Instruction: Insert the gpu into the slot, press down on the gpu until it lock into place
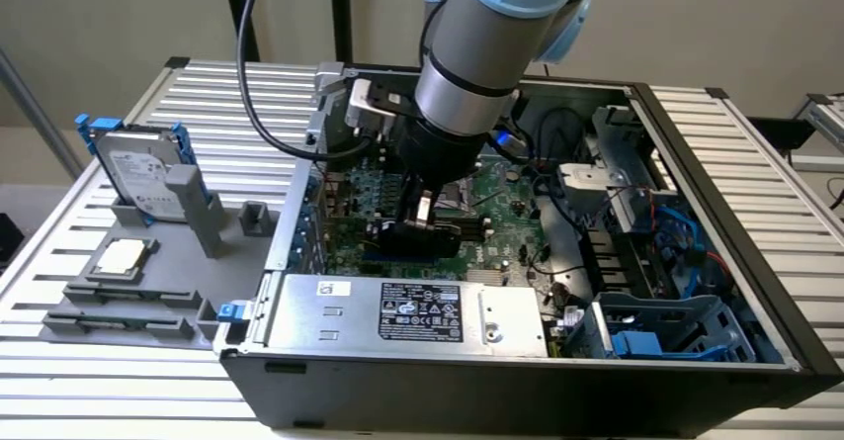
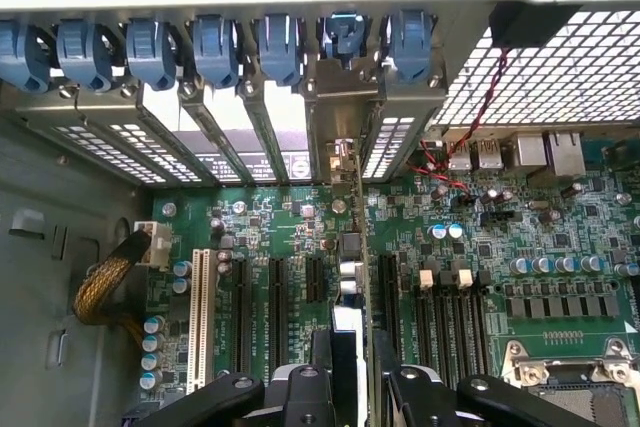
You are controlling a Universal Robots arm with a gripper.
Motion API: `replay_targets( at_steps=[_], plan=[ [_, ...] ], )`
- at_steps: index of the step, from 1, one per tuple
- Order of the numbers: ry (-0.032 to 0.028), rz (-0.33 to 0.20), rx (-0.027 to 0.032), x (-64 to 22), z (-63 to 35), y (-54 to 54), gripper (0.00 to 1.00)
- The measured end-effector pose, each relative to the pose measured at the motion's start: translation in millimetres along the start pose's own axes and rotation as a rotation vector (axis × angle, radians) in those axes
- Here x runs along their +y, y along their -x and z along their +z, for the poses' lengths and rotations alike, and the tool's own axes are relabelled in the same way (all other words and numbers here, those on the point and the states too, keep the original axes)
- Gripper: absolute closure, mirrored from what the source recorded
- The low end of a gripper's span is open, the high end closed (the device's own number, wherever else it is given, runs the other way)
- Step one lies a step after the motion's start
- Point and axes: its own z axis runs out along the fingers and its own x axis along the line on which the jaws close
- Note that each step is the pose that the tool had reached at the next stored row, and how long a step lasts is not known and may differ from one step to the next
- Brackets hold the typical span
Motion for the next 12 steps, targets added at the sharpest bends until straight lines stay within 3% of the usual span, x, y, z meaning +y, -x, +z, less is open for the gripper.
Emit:
replay_targets(
  at_steps=[12],
  plan=[
    [-0.0001, 0.000, -0.0008, -0.1, 0.5, -0.8, 0.74]
  ],
)
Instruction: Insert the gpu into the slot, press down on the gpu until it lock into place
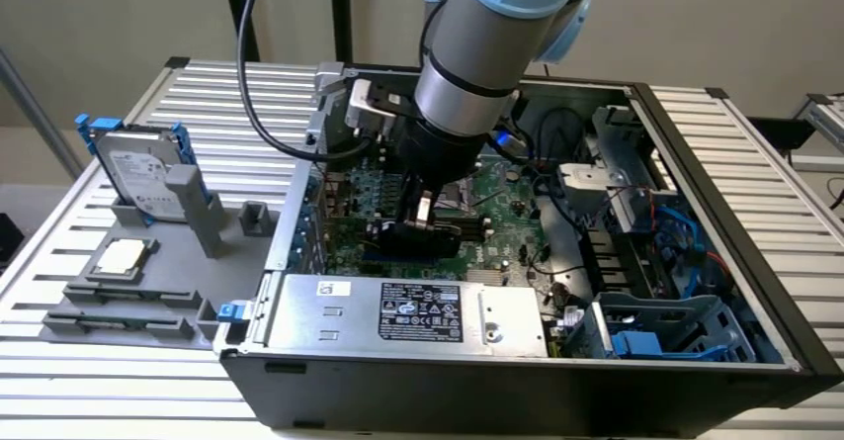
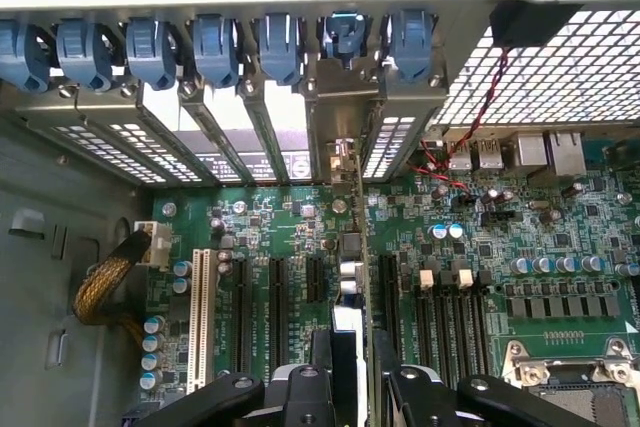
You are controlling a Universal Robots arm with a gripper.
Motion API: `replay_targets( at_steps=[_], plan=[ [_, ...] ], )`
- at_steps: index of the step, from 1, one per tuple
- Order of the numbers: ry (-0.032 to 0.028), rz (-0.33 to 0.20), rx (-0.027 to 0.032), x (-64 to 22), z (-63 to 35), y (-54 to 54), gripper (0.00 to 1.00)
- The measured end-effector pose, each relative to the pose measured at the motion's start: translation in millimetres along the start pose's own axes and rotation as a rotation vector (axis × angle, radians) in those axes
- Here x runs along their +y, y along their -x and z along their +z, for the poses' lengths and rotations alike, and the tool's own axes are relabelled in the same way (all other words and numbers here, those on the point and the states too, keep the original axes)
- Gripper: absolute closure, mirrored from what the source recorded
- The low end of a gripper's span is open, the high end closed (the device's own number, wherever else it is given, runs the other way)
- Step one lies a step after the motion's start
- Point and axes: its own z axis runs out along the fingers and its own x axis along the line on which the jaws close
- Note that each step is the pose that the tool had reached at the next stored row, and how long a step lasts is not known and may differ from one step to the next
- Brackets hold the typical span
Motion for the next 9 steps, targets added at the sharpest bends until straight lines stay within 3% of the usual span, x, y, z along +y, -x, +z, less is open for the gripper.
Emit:
replay_targets(
  at_steps=[9],
  plan=[
    [-0.0001, 0.000, 0.0010, -0.1, 0.0, -1.5, 0.74]
  ],
)
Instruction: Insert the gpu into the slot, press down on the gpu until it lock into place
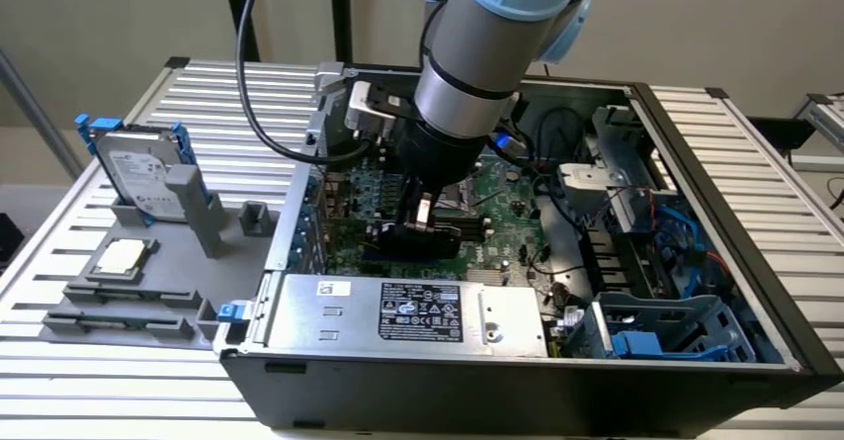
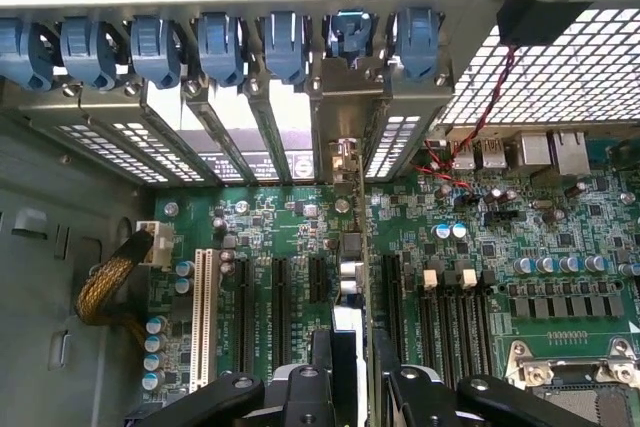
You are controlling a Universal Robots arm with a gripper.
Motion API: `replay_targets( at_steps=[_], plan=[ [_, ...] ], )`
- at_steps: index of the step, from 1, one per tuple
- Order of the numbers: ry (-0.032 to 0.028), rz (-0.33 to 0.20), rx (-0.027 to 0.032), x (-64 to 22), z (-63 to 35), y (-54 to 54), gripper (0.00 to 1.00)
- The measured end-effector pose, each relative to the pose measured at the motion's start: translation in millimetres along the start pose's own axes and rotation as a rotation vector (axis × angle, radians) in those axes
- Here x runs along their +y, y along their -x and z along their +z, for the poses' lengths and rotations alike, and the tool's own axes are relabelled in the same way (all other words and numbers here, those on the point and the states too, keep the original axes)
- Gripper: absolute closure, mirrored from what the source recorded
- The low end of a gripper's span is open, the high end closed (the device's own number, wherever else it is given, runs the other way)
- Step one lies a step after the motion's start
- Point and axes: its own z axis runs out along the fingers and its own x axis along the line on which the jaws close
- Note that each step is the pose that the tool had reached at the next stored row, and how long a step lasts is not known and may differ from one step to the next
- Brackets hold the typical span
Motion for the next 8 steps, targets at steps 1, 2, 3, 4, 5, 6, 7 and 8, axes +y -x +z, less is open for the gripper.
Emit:
replay_targets(
  at_steps=[1, 2, 3, 4, 5, 6, 7, 8],
  plan=[
    [0.0001, 0.000, 0.0001, 0.0, 0.1, -0.1, 0.74],
    [0.0001, 0.000, 0.0001, 0.0, 0.3, -0.2, 0.74],
    [0.0002, 0.000, 0.0003, -0.1, 0.5, -0.2, 0.74],
    [0.0001, 0.000, 0.0003, -0.1, 0.7, -0.2, 0.74],
    [0.0001, 0.000, 0.0003, -0.2, 0.9, -0.2, 0.74],
    [0.0000, 0.000, 0.0001, -0.3, 1.1, -0.2, 0.74],
    [-0.0001, 0.000, -0.0001, -0.3, 1.4, -0.2, 0.74],
    [-0.0001, 0.000, -0.0002, -0.4, 1.8, -0.2, 0.74]
  ],
)
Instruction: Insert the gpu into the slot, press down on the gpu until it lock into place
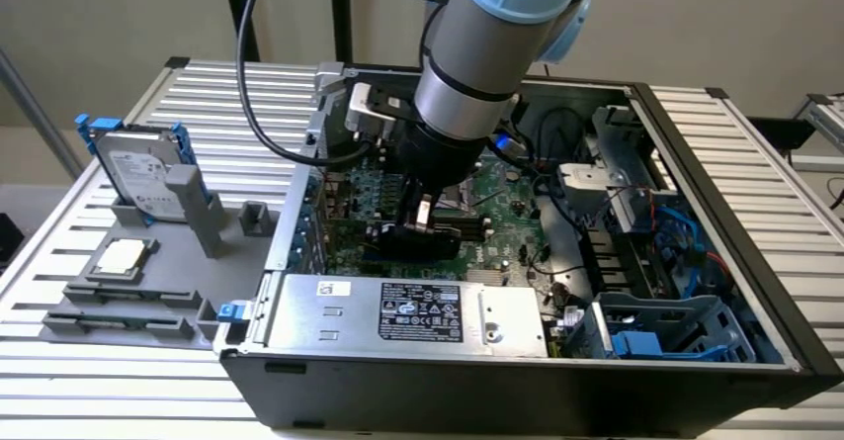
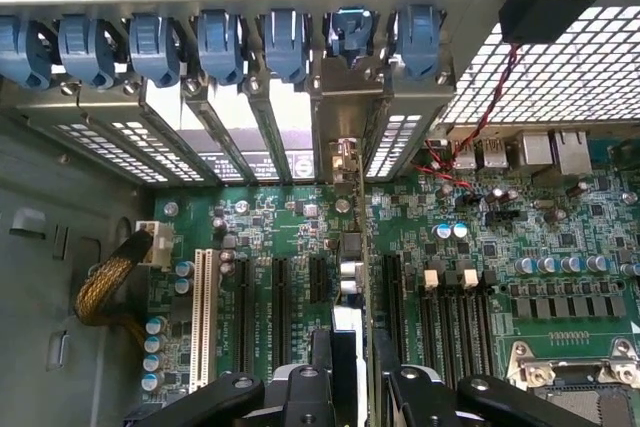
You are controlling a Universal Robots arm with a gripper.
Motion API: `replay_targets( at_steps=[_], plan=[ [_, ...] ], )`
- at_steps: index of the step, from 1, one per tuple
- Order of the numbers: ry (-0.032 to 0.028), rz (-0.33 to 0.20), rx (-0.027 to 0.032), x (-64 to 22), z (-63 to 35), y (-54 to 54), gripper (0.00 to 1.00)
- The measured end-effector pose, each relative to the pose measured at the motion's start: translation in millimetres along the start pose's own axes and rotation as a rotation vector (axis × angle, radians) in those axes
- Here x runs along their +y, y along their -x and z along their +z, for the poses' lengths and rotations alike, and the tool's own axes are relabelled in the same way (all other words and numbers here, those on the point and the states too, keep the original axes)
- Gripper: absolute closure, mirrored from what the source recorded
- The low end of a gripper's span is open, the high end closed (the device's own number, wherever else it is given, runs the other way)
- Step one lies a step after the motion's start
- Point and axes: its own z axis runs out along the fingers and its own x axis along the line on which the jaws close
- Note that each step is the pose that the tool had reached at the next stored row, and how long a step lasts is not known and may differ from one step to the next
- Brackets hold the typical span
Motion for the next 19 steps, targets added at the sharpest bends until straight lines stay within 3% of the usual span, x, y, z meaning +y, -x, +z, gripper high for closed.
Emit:
replay_targets(
  at_steps=[16, 18, 19],
  plan=[
    [0.0002, 0.000, 0.0008, -1.0, 4.3, -0.3, 0.74],
    [0.0001, 0.000, 0.0000, -0.7, 3.1, -0.3, 0.73],
    [0.0004, 0.000, 0.0000, -0.2, 0.9, -0.2, 0.67]
  ],
)
